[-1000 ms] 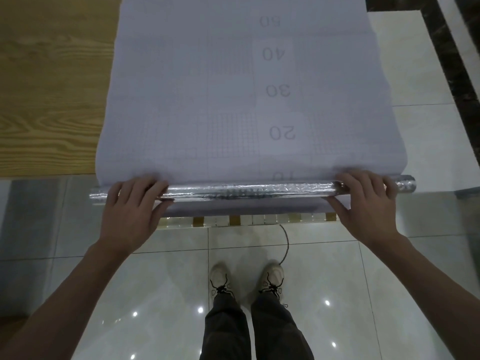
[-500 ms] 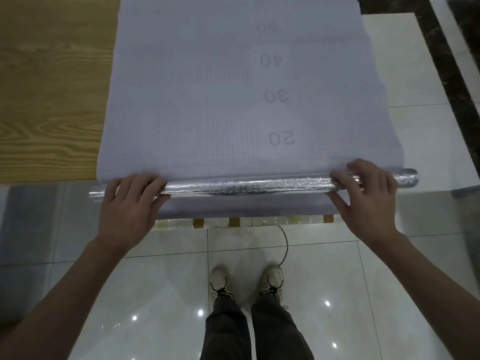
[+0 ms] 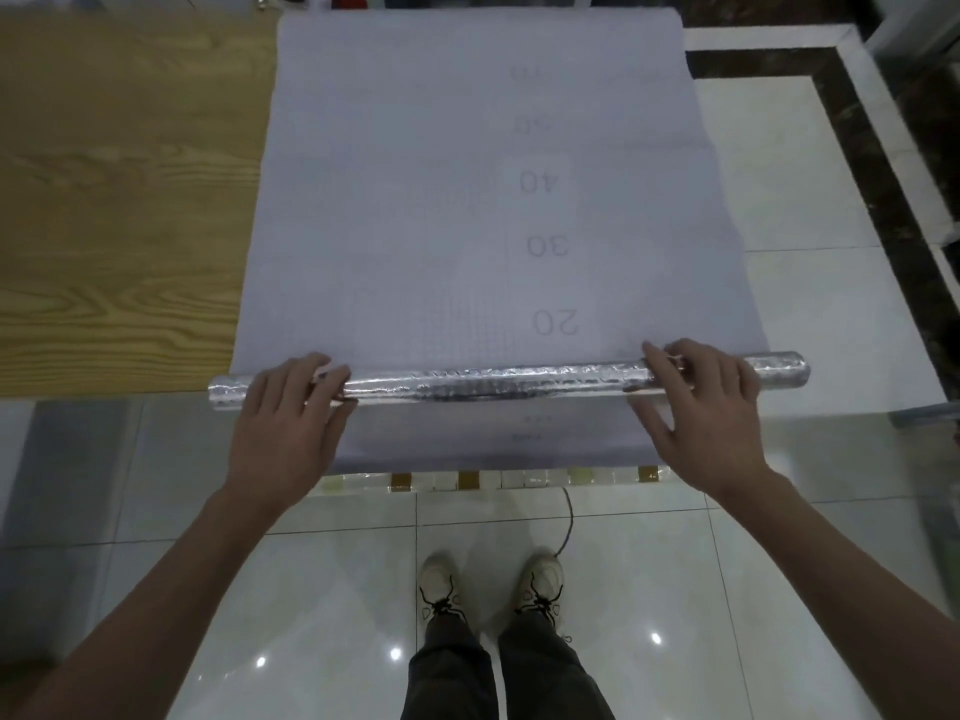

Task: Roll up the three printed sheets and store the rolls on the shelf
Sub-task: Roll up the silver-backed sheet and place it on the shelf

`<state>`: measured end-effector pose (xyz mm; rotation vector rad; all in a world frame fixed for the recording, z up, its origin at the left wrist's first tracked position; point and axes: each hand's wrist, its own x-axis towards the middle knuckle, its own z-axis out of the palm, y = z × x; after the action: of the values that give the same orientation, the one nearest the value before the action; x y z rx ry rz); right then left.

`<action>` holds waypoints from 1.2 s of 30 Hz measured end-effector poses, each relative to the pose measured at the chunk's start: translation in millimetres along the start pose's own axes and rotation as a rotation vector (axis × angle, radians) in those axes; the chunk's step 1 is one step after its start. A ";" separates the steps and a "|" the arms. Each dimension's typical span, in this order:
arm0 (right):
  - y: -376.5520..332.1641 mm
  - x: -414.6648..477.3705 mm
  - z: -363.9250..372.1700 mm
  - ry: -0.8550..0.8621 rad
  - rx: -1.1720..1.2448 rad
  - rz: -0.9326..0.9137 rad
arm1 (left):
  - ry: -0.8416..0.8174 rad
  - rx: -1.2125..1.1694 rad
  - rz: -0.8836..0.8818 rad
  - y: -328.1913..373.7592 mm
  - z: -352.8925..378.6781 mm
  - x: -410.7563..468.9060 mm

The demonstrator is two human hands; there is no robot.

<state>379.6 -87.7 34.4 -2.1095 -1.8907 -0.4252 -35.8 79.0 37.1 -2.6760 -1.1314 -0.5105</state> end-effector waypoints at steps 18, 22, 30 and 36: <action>-18.1 30.6 -12.4 -0.109 0.019 0.032 | -0.169 -0.021 -0.076 25.5 -10.0 29.7; -16.0 41.4 -11.5 -0.152 0.065 0.038 | -0.186 -0.001 -0.111 30.9 -7.1 38.5; -19.4 50.6 5.4 -0.106 0.022 0.069 | -0.305 -0.008 -0.311 57.6 -0.3 54.9; -24.6 53.9 -5.5 -0.170 0.057 0.044 | -0.344 -0.006 -0.233 57.7 -2.5 54.7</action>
<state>360.4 -38.0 60.9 -2.2067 -1.9168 -0.1847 40.8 74.3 58.1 -2.7204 -1.5461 -0.0826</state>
